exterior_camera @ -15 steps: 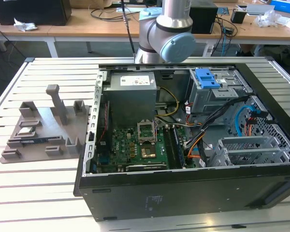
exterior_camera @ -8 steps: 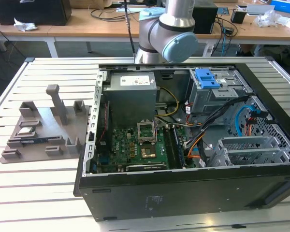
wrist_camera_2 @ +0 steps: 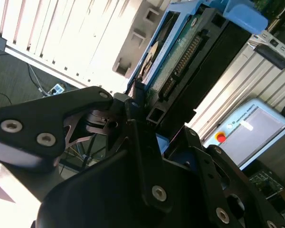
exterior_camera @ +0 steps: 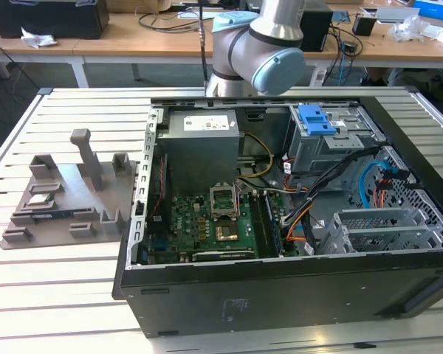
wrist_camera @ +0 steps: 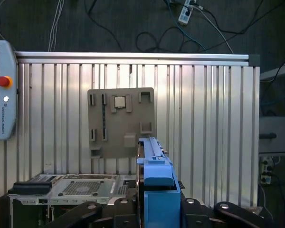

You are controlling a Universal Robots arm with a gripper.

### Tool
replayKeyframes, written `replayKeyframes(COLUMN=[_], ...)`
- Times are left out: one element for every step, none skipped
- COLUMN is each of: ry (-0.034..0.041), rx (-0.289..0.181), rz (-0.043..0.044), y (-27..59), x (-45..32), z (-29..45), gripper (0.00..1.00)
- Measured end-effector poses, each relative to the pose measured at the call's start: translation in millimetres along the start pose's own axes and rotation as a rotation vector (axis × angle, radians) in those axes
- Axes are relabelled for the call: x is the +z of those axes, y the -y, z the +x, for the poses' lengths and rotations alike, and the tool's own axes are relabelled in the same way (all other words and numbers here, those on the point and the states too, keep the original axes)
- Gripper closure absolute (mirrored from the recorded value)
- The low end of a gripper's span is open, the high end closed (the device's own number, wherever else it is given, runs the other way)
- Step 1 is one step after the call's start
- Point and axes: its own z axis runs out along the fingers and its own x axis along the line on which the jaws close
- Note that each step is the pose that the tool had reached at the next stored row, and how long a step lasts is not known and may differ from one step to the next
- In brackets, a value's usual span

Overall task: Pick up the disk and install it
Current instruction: 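Pick up the disk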

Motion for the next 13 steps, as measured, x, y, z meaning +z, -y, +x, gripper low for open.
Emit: replayKeyframes(ry=[-0.0001, -0.0001, 0.0000, 0.0000, -0.0001, -0.0001, 0.0000, -0.0001, -0.0001, 0.0000, 0.0000, 0.0000, 0.0001], rx=[0.000, 0.000, 0.000, 0.000, 0.000, 0.000, 0.000, 0.000, 0.000, 0.000, 0.000, 0.000, 0.000], rz=[-0.0005, -0.0011, -0.0013, -0.0018, -0.0023, -0.0027, -0.0033, -0.0042, -0.0052, -0.0062, -0.0072, -0.0083, -0.0088], y=[4.9, 11.3, 15.7, 23.2, 27.7, 32.5, 41.1, 50.5, 60.6, 70.6, 78.7, 88.5, 93.5], x=[0.0, 0.1, 0.2, 0.4, 0.4, 0.5, 0.8, 0.9, 1.1, 1.4, 1.6, 1.8, 1.9], z=[0.0, 0.1, 0.2, 0.3, 0.3, 0.3, 0.5, 0.6, 0.6, 0.8, 0.8, 0.9, 1.0], gripper=[0.63, 0.63, 0.63, 0.63, 0.63, 0.63, 0.63, 0.63, 0.63, 0.63, 0.63, 0.63, 0.63])
